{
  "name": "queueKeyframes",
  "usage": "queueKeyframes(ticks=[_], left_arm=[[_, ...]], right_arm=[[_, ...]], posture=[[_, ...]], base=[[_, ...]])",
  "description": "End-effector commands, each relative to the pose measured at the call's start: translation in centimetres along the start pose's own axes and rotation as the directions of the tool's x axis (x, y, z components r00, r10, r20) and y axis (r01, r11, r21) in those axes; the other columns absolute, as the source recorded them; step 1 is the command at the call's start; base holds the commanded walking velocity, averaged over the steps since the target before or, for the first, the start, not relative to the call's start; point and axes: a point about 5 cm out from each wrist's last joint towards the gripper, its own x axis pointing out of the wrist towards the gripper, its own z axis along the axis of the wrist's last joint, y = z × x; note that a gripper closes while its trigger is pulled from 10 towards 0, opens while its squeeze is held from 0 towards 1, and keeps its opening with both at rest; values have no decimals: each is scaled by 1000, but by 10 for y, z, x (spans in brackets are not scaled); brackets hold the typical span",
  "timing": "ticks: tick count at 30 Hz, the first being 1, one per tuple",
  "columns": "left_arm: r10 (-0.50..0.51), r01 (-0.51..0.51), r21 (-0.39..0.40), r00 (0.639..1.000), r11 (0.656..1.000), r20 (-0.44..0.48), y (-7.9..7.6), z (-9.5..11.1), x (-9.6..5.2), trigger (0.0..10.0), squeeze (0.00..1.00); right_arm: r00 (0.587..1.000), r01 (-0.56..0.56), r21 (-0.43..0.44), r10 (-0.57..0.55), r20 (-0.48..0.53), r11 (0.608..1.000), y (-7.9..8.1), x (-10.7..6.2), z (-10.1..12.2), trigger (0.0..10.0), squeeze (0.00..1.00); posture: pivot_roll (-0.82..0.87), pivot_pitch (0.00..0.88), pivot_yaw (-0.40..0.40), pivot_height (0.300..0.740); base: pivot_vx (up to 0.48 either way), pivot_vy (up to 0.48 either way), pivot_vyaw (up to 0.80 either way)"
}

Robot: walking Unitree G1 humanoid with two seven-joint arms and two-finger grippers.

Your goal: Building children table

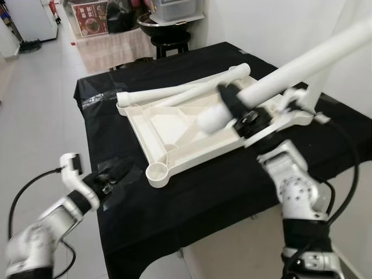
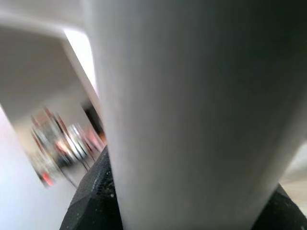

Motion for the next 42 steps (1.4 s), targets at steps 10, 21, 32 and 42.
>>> queueKeyframes(ticks=[10, 21, 32, 42], left_arm=[[42, -78, 322, 992, 944, 117, -51, -9, 17, 10000, 0], [35, -57, 291, 996, 955, 79, -60, -38, 12, 10000, 0], [39, -73, 343, 994, 937, 106, -63, -41, 15, 10000, 0], [28, -66, 410, 995, 910, 97, -66, -44, 16, 10000, 0]], right_arm=[[983, 106, -161, -127, -129, 981, 3, -21, -42, 10000, 0], [955, 166, -207, -210, -211, 964, -8, -32, -68, 10000, 0], [966, 127, -224, -172, -193, 966, -4, -31, -70, 10000, 0], [969, 122, -206, -161, -186, 971, -3, -30, -70, 10000, 0]], posture=[[-67, 130, 47, 740], [-66, 128, 52, 740], [-69, 125, 54, 740], [-65, 126, 59, 740]], base=[[0, 0, 0], [0, -118, 0], [0, -218, 655], [0, 0, 800]])
